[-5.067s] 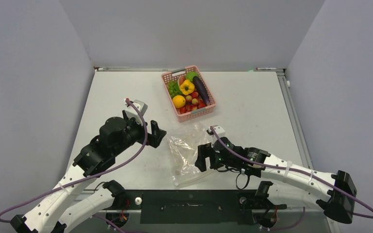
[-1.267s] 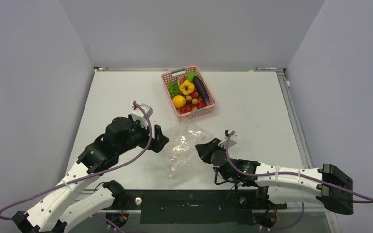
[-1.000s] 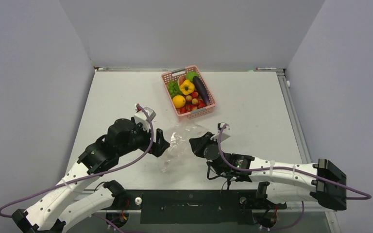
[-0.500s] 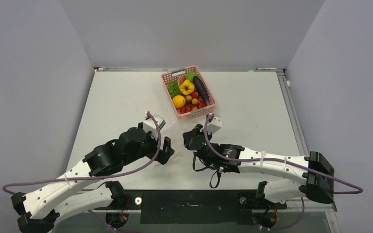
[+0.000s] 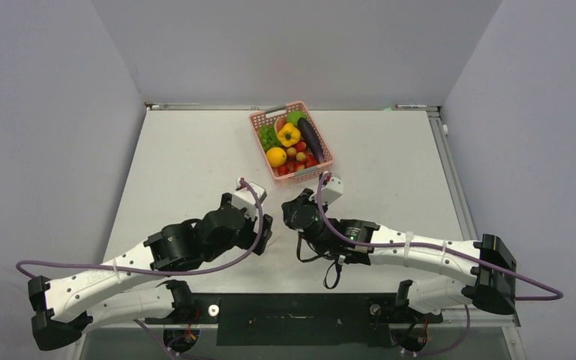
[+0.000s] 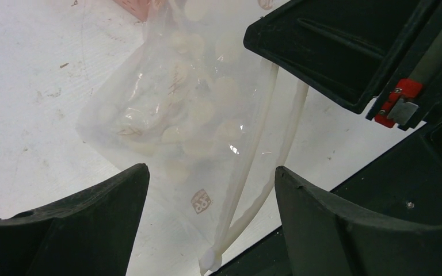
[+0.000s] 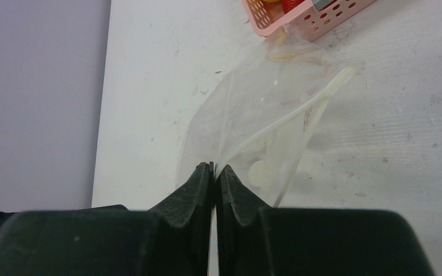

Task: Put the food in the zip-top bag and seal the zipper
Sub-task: Pick up the zipper food storage bag at the center of the board, then open the zipper of the food storage bag at the center of the board.

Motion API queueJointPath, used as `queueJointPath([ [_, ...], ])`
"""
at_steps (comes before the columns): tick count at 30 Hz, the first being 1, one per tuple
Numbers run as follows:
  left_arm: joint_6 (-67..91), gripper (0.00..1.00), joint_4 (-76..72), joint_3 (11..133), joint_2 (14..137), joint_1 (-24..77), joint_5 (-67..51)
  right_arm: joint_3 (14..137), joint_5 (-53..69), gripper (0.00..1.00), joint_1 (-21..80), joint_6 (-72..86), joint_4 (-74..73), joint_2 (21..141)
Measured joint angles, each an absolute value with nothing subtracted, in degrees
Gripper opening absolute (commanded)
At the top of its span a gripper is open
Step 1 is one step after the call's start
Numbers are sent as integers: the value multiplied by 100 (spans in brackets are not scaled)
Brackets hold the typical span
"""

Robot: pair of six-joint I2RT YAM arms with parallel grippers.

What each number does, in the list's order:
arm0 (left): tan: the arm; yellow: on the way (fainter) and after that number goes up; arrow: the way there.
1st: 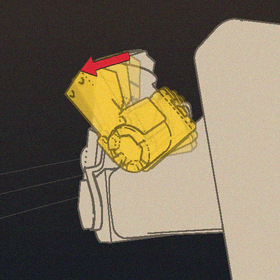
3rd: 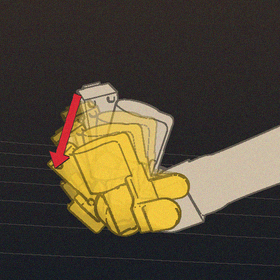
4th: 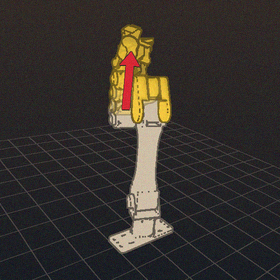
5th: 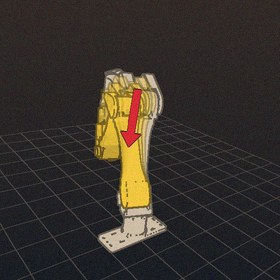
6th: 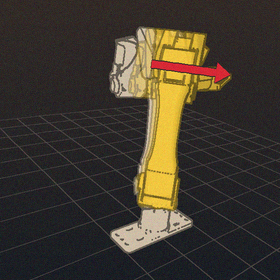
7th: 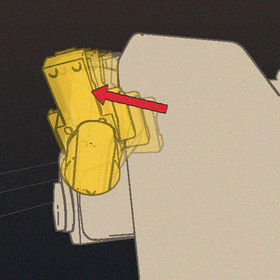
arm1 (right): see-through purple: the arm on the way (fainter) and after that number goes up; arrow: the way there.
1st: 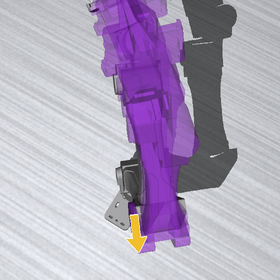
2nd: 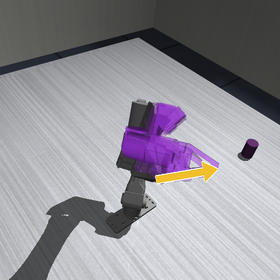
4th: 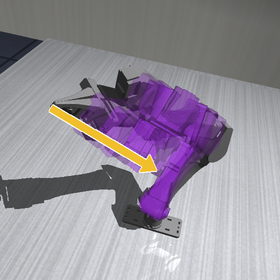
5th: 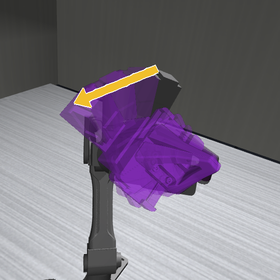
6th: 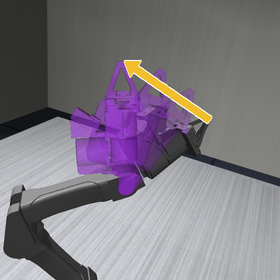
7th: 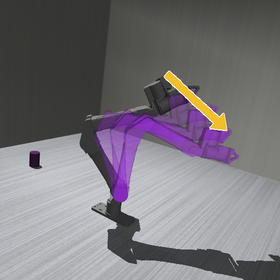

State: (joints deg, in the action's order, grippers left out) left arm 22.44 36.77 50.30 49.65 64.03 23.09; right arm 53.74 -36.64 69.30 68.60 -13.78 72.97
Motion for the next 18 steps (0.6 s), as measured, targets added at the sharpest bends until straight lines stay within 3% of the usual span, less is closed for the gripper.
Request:
queueJointPath([
  [18,2379,61,3295,5013,5446,6978,3205,5531,-3500,5,6930,6858,-1369,7297],
])
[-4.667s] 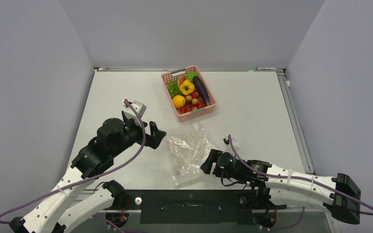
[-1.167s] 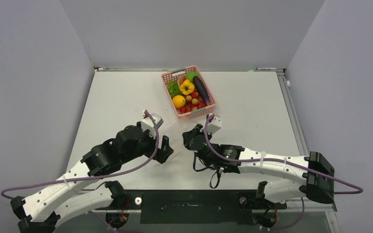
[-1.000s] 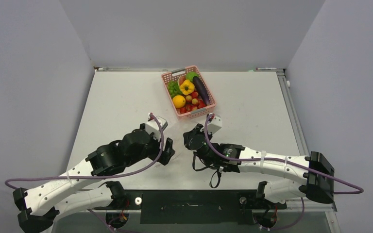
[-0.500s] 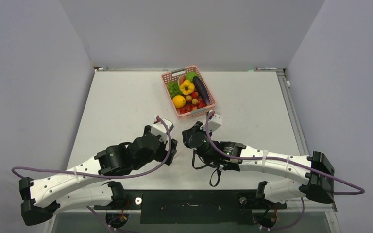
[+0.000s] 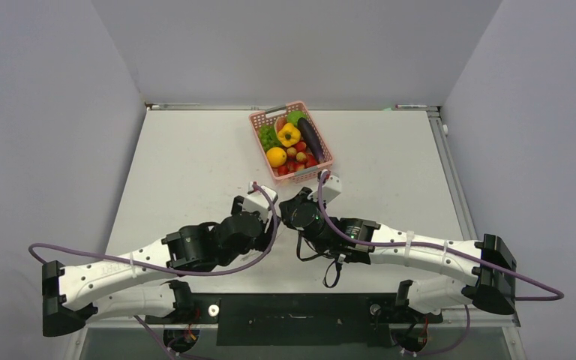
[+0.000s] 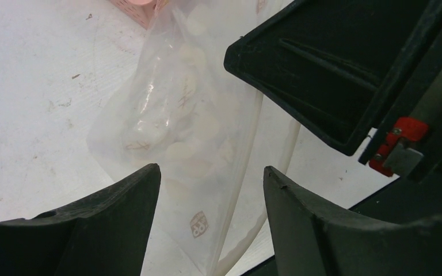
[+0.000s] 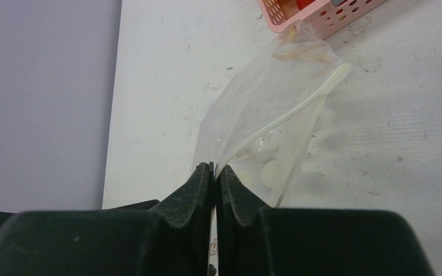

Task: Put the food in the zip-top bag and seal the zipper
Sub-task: Open the zipper of the food storage bag at the center of the board.

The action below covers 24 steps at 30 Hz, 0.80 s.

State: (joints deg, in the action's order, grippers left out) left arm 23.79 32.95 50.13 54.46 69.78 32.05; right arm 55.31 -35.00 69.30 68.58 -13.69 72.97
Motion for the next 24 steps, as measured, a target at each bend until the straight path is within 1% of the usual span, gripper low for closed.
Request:
queueJointPath([
  [16,2333,36,2705,4884,5900,7006,3669,5531,-3332,5,6930,6836,-1245,7297],
  [20,2324,17,2578,4884,5933,7008,3710,5531,-3310,5,6930,6834,-1243,7297],
  [23,2300,0,2504,4884,5972,7011,3730,5531,-3297,5,6919,6834,-1240,7297],
  [24,2290,0,2488,4884,5986,7011,3732,5531,-3295,5,6904,6831,-1238,7297],
])
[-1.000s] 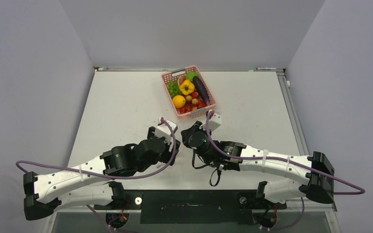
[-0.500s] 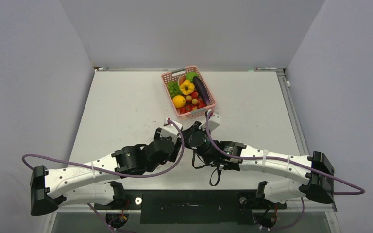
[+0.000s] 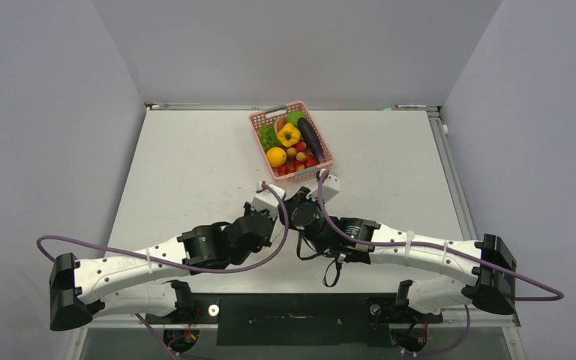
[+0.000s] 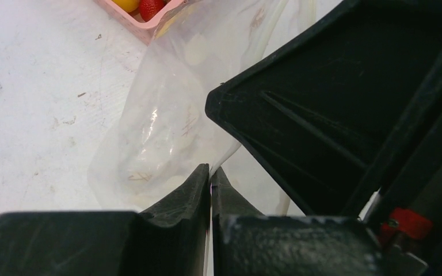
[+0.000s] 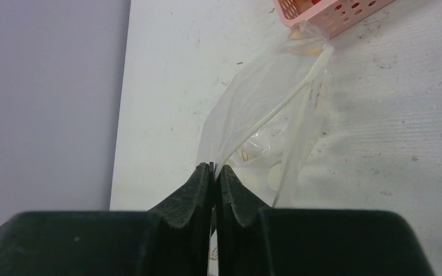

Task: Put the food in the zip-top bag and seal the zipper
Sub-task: Open the zipper of the food storage bag at the center of the board.

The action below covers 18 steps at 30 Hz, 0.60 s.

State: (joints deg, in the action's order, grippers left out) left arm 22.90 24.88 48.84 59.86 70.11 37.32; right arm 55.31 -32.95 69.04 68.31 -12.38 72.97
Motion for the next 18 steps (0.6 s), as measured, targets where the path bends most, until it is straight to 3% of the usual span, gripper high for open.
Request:
queueJointPath([
  [8,2226,0,2416,4884,6053,7015,3776,5529,-3223,32,6871,6713,-1192,7290],
  [18,2252,0,2528,4884,5944,7015,4012,5321,-3098,43,6866,6160,-950,6678],
])
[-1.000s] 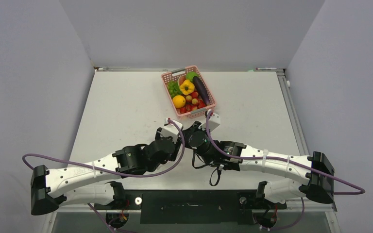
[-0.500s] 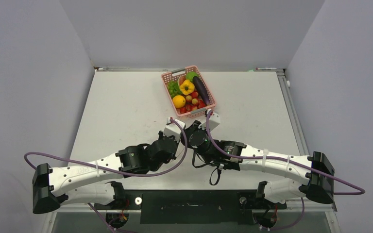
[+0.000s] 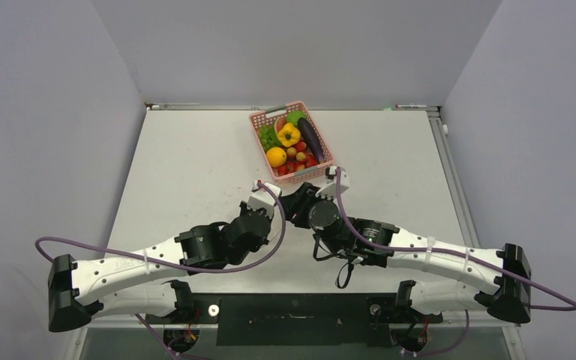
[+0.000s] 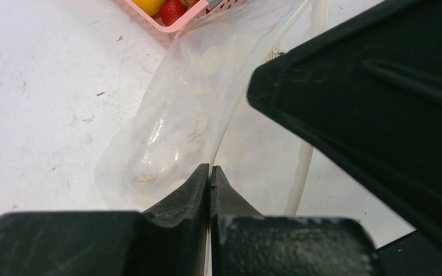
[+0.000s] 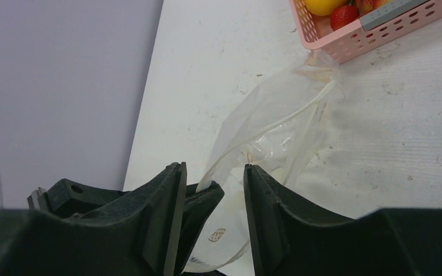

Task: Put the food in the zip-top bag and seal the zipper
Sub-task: Open the zipper of the food storage bag at the center of the board.

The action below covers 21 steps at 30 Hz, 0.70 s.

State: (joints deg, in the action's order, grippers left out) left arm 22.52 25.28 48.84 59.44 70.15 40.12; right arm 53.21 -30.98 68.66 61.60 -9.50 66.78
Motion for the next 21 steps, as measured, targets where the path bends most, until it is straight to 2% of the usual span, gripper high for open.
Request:
queueJointPath([
  [8,2373,0,2794,4886,5771,7015,4163,5236,-2906,45,6866,5763,-1017,6246],
  [13,2418,0,3000,4925,5701,7015,4254,5236,-2751,52,6866,5717,-1142,6219],
  [21,2587,0,3332,5186,5704,7015,4512,5253,-2215,58,6871,5653,-1162,6849],
])
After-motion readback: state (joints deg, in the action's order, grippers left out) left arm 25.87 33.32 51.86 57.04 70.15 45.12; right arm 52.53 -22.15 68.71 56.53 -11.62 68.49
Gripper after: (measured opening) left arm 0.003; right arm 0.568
